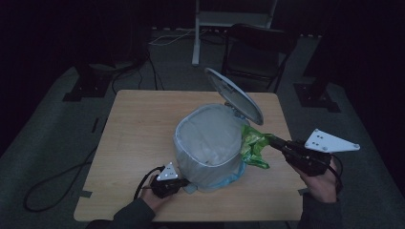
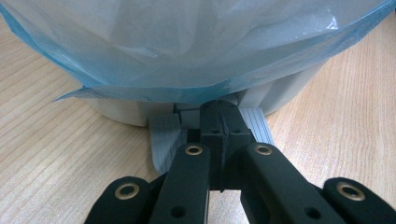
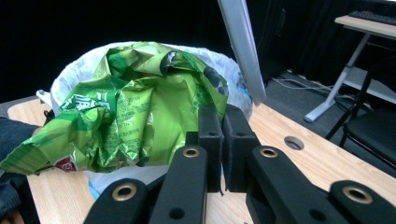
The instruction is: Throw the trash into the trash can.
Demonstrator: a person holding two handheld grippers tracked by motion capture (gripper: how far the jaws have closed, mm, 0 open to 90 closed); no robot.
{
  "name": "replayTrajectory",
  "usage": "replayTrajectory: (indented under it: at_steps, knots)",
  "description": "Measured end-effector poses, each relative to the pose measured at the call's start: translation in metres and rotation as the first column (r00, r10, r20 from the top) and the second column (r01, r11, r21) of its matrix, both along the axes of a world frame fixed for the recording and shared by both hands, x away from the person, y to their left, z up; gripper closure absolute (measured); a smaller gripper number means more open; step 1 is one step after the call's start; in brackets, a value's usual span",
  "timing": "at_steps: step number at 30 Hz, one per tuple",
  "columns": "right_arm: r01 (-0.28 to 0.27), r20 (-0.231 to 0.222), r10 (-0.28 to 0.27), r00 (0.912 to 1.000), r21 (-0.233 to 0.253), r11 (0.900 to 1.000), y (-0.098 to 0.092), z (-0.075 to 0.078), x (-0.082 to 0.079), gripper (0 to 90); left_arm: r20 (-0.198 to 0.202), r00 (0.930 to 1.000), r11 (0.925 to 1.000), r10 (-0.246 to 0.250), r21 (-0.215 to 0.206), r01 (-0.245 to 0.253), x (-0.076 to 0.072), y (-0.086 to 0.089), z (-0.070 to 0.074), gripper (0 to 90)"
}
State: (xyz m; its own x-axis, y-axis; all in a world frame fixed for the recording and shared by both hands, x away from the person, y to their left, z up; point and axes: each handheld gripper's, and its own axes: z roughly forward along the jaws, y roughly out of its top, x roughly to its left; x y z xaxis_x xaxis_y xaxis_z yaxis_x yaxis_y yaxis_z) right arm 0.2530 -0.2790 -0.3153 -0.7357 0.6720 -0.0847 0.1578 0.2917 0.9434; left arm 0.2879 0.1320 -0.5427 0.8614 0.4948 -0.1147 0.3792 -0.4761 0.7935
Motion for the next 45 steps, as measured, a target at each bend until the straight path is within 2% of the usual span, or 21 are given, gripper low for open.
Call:
replayTrajectory:
  at_steps: [15, 23, 29, 45]
  knots:
    - [-0.022, 0.011, 0.022, 0.9997, 0.027, 0.999, 0.015, 0.003, 0.008, 87.3, -0.001, 1.0, 1.0, 0.001, -0.002, -0.001, 0.0, 0.0, 0.0, 90.0]
    - [-0.014, 0.01, 0.013, 0.9999, 0.027, 1.0, 0.022, 0.002, 0.011, 87.3, -0.001, 1.0, 1.0, 0.0, -0.001, 0.0, 0.0, 0.0, 0.0, 90.0]
    - [0.003, 0.029, -0.003, 0.9996, 0.014, 1.0, 0.03, 0.002, 0.012, 87.3, -0.001, 1.0, 1.0, 0.0, -0.001, 0.0, 0.0, 0.0, 0.0, 90.0]
    - [0.014, 0.054, -0.016, 0.9984, 0.026, 1.0, 0.046, 0.004, 0.018, 87.3, -0.002, 1.0, 1.0, 0.0, -0.002, 0.0, 0.0, 0.0, 0.0, 90.0]
